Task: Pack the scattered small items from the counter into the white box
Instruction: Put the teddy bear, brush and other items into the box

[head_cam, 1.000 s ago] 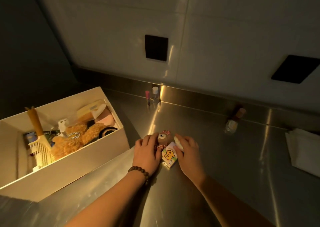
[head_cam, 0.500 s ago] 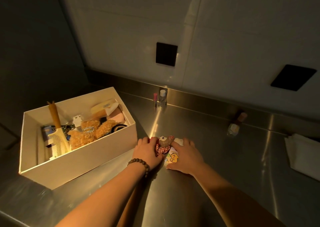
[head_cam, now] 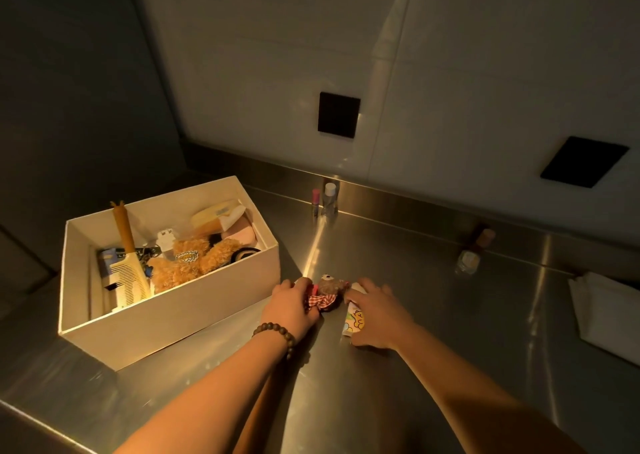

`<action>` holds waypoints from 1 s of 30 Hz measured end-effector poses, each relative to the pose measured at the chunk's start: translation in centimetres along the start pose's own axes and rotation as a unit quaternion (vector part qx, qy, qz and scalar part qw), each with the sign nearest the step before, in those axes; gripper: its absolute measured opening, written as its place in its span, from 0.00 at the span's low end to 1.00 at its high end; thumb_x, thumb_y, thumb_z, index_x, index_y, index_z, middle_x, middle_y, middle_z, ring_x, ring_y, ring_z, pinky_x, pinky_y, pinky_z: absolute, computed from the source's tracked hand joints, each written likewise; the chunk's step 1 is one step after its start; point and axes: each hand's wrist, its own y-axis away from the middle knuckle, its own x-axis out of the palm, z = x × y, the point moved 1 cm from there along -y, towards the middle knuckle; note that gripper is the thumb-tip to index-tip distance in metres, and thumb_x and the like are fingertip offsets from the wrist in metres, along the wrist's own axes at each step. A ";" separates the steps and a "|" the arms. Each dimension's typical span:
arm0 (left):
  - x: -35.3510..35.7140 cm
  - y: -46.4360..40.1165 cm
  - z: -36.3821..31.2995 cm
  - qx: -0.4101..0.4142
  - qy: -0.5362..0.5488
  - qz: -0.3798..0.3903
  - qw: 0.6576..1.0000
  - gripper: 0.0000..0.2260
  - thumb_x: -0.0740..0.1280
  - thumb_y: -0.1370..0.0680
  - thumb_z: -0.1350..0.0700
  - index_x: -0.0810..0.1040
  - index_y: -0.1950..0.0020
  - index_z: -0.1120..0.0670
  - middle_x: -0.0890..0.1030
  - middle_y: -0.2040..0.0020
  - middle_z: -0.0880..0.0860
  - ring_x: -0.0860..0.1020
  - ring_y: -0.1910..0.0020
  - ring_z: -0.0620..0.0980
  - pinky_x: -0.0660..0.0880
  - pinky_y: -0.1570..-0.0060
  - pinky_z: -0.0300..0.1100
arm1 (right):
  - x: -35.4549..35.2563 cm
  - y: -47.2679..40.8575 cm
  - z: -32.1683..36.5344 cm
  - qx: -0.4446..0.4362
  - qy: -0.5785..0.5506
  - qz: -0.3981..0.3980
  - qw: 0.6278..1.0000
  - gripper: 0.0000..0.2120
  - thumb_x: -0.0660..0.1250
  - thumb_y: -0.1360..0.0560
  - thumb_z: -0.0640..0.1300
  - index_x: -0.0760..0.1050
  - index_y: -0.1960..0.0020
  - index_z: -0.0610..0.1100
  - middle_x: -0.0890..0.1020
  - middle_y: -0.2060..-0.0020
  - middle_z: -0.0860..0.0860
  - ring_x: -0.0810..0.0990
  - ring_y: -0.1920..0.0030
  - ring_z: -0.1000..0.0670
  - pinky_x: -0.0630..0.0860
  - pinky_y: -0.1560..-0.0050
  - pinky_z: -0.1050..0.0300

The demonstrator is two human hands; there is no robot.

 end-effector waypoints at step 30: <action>-5.0 3.5 1.3 0.011 0.051 -0.091 0.995 0.18 0.66 0.30 0.45 0.69 0.41 0.43 0.73 0.50 0.48 0.73 0.48 0.50 0.73 0.50 0.43 | 0.1 2.1 2.8 0.001 -0.155 -0.207 0.966 0.08 0.72 0.29 0.48 0.80 0.51 0.55 0.63 0.31 0.57 0.61 0.33 0.53 0.72 0.37 0.58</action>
